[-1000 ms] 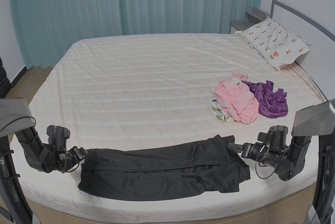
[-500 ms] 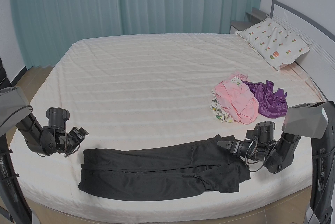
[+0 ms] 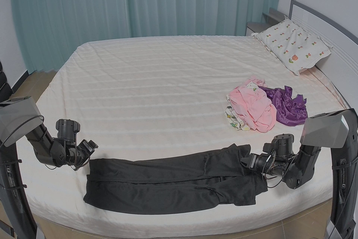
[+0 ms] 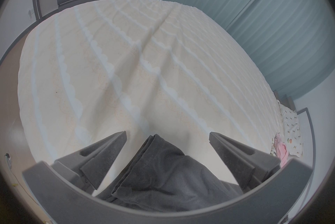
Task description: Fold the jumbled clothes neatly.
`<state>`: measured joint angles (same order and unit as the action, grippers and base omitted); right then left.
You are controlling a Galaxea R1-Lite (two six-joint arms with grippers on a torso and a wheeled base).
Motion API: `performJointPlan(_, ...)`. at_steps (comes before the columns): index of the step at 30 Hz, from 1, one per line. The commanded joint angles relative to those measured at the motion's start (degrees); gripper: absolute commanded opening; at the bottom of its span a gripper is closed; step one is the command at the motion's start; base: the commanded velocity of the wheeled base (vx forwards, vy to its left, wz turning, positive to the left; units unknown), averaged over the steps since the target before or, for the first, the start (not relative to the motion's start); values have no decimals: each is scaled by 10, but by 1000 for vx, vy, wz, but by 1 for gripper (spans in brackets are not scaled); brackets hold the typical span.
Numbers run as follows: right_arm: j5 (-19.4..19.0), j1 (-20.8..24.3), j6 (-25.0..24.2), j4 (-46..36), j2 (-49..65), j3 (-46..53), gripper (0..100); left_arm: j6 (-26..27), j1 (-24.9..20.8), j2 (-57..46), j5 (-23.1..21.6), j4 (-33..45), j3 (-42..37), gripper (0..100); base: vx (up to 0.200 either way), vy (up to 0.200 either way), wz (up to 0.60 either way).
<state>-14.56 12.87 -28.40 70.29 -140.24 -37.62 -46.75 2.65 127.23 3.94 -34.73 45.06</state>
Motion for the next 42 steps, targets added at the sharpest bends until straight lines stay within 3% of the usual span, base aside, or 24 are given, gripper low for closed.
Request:
performJointPlan(1, 0, -1, -2, 6, 5, 21, 100, 0, -4, 28, 2, -1, 15, 100, 0, 0, 0)
performJointPlan(11, 0, -3, -30, 52, 4, 42, 100, 2, -18, 29, -2, 0, 10, 100, 0, 0, 0)
performJointPlan(12, 1, -3, -32, 60, 4, 45, 100, 3, -19, 30, -3, 0, 10, 0, 0, 0, 0)
performJointPlan(22, -1, -13, -34, 67, 4, 55, 100, 3, -13, 50, 4, 0, 18, 0, 0, 0, 0)
performJointPlan(28, 0, -14, -40, 69, 6, 62, 100, -7, 14, 43, 5, -1, 18, 0, 0, 0, 0)
performJointPlan(31, 1, -14, -45, 69, 6, 61, 100, -36, 25, 40, 3, -19, 19, 0, 0, 0, 0)
performJointPlan(42, 1, -16, -45, 68, 5, 66, 100, -40, 25, 56, -2, -55, 24, 0, 0, 0, 0)
